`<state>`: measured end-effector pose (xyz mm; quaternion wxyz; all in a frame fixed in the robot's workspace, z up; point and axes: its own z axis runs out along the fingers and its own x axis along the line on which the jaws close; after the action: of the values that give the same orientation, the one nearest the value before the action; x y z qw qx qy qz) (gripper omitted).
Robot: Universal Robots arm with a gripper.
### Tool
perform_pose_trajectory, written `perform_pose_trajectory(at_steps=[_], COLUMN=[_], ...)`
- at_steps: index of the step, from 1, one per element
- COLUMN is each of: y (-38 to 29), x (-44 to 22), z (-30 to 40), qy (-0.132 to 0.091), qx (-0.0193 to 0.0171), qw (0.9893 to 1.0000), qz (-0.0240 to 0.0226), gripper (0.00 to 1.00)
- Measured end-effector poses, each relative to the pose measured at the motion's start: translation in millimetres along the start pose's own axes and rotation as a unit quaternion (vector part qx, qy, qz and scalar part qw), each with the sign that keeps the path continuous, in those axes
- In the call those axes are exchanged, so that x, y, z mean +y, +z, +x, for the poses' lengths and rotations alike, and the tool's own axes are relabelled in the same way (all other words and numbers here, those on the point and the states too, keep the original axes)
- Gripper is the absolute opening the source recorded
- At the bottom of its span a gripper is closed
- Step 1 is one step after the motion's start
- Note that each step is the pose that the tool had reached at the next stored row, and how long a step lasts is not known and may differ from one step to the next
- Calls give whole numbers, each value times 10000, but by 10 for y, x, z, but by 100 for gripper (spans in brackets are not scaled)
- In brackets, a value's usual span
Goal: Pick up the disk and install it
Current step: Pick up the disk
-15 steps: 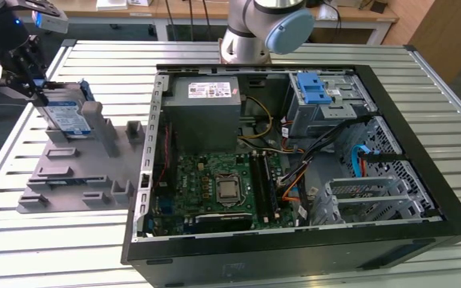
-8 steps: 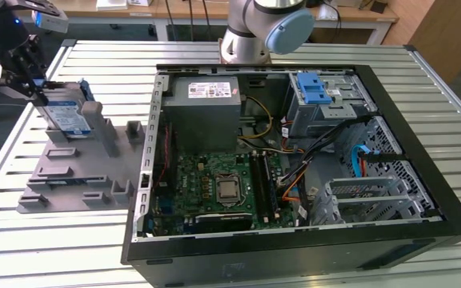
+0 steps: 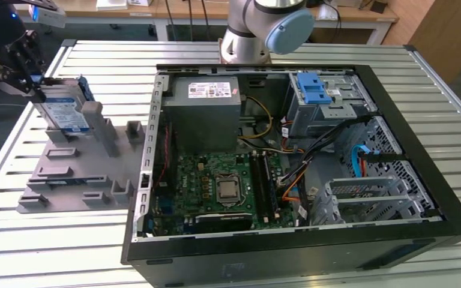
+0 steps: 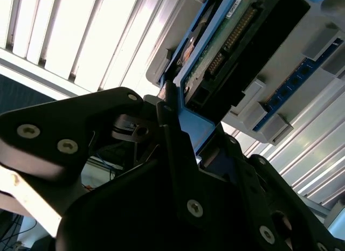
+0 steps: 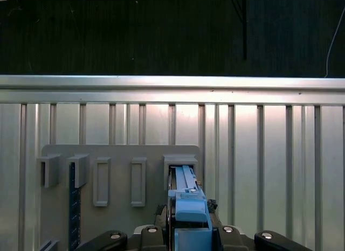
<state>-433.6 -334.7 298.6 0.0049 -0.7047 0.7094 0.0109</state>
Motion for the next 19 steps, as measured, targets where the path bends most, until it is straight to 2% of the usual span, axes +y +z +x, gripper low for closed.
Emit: perform_pose_trajectory(at_steps=[8, 9, 10, 11, 14, 19], y=[-2, -17, -89, -104, -133, -138], x=[0, 0, 1, 1, 1, 1], z=[0, 0, -2, -2, -3, -3], qy=[0, 0, 0, 0, 0, 0], qx=[0, 0, 0, 1, 0, -1], qw=[10000, 10000, 10000, 10000, 10000, 10000], qz=[0, 0, 0, -2, -1, -1], gripper=[36, 36, 36, 36, 36, 36])
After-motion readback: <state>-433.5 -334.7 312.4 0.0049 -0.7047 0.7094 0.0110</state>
